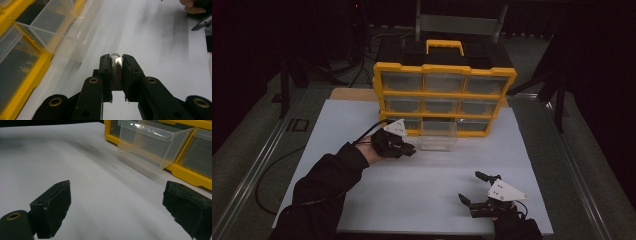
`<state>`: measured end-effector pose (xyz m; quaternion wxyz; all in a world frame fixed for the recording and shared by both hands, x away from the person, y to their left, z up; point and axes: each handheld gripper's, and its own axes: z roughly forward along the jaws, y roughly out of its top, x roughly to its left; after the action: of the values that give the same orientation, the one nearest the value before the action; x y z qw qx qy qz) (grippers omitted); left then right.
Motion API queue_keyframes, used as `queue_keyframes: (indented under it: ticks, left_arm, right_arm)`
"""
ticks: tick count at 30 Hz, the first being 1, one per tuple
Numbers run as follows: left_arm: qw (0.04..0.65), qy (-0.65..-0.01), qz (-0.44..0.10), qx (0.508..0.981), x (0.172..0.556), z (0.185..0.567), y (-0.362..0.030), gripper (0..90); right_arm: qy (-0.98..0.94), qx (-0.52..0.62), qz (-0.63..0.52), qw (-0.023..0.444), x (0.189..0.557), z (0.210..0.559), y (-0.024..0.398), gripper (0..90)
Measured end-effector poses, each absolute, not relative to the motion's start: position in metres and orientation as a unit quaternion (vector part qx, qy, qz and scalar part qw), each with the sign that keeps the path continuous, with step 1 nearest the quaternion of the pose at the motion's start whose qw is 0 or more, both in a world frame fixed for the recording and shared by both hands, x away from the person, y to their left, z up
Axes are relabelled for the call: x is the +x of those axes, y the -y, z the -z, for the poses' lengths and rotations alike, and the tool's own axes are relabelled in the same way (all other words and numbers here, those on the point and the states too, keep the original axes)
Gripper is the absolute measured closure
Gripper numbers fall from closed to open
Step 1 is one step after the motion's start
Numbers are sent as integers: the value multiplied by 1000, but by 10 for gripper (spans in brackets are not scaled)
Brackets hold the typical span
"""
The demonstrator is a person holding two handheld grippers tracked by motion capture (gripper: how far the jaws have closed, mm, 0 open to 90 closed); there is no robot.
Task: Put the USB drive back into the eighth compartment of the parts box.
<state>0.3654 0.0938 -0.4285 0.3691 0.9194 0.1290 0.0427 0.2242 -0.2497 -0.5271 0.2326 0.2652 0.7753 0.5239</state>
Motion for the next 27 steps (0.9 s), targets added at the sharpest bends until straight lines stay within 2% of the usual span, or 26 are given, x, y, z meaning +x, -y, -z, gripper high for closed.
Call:
queue_keyframes:
  ticks: [12,27]
  left_arm:
    - [386,-143,-37,911,375,413,-84,801]
    - [369,-164,-54,913,386,409,-63,801]
  right_arm:
    - [-775,266,-524,234,224,527,250,82]
    - [-775,264,-523,236,224,527,249,82]
